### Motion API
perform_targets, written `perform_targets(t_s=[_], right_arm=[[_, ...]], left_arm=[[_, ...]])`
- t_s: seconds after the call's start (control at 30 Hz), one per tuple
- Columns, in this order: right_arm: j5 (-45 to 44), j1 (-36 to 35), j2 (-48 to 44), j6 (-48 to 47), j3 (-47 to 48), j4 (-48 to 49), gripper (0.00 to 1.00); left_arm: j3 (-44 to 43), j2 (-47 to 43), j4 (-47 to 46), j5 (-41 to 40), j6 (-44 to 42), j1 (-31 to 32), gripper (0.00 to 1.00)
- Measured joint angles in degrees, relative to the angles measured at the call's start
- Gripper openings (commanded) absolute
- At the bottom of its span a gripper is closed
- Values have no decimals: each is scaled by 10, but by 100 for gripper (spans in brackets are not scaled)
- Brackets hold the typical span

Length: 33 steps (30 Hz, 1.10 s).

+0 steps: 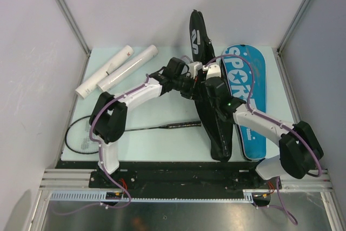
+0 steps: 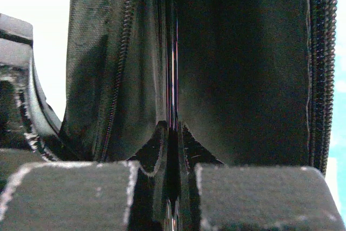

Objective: Pack up the badminton gear
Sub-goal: Place the racket in the racket bag.

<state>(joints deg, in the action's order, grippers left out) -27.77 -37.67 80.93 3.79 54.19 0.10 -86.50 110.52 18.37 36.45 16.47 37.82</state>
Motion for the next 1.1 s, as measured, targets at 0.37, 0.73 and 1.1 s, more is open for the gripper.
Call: perform_targets(t_s=[0.37,0.73,1.1], right_arm=[[-19,6,22,-71,-21,66,0],[-17,4,35,-90,-63,154,2],[66,27,9,54,-41,100,76]], left_arm=[[7,0,-11,0,-1,-7,0],[16,0,-12,15,-1,-11,0],[17,9,41,52,2,-3,0]])
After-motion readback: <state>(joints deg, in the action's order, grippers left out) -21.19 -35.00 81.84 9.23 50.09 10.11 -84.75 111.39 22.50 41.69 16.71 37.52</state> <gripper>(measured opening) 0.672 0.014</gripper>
